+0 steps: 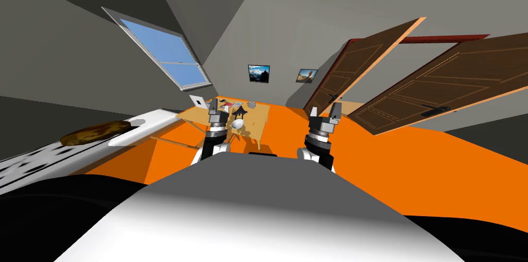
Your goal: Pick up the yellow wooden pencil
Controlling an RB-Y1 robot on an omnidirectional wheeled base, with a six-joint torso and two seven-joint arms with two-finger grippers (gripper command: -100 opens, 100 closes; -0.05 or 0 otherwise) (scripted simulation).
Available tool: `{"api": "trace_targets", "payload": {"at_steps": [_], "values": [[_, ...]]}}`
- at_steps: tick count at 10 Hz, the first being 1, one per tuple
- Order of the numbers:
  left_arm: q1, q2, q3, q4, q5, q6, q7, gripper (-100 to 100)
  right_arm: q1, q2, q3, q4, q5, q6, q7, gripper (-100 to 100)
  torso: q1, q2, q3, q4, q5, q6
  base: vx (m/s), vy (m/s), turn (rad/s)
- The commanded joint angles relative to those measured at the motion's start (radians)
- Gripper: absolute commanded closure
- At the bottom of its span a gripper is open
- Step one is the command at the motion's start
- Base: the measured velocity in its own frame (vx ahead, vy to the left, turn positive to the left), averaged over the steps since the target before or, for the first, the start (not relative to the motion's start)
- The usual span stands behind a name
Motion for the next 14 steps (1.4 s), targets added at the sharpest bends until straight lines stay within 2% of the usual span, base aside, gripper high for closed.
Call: {"api": "trace_targets", "payload": {"at_steps": [1,4,7,8,9,10,12,13,14], "values": [[-0.001,0.028,0.006,0.01,0.01,0.014,0.001,-100,0.0,0.0,0.0,0.0,0.0,0.0,0.0,0,0.0,0.0,0.0,0.0,0.0,0.0,0.002,-0.022,0.007],[-0.005,0.092,0.032,0.048,0.048,0.072,0.008,-100,0.0,0.0,0.0,0.0,0.0,0.0,0.0,0,-0.004,0.0,0.0,0.0,-0.001,0.0,-0.001,-0.062,0.021],[-0.014,0.147,0.071,0.113,0.11,0.155,0.021,-100,0.0,0.0,0.0,0.0,0.0,0.0,0.0,0,-0.007,-0.001,0.0,0.0,-0.002,0.0,0.006,-0.114,0.029],[-0.014,0.147,0.071,0.113,0.11,0.166,0.021,-100,0.0,0.0,0.0,0.0,0.0,0.0,0.0,0,-0.008,-0.001,-0.001,0.0,-0.002,0.0,0.013,-0.08,0.015],[-0.019,0.164,0.087,0.139,0.135,0.2,0.027,-100,0.0,0.0,0.0,0.0,0.0,0.0,0.0,0,-0.006,-0.001,-0.001,0.0,-0.001,0.0,0.013,-0.075,0.014],[-0.019,0.164,0.087,0.139,0.135,0.204,0.027,-100,0.0,0.0,0.0,0.0,0.0,0.0,0.0,0,-0.005,-0.001,-0.001,0.0,-0.001,0.0,0.006,-0.061,0.015],[-0.029,0.196,0.12,0.198,0.189,0.268,0.041,-100,0.0,0.0,0.0,0.0,0.0,0.0,0.0,0,-0.005,-0.001,0.0,0.0,-0.001,0.0,0.012,-0.101,0.027],[-0.029,0.196,0.12,0.198,0.189,0.289,0.041,-100,0.0,0.0,0.0,0.0,0.0,0.0,0.0,0,-0.007,-0.001,-0.001,0.0,-0.002,0.0,0.011,-0.098,0.022],[-0.036,0.211,0.137,0.231,0.218,0.316,0.049,-100,0.0,0.0,0.0,0.0,0.0,0.0,0.0,0,-0.006,-0.001,-0.001,0.0,-0.002,0.0,0.012,-0.088,0.025]]}}
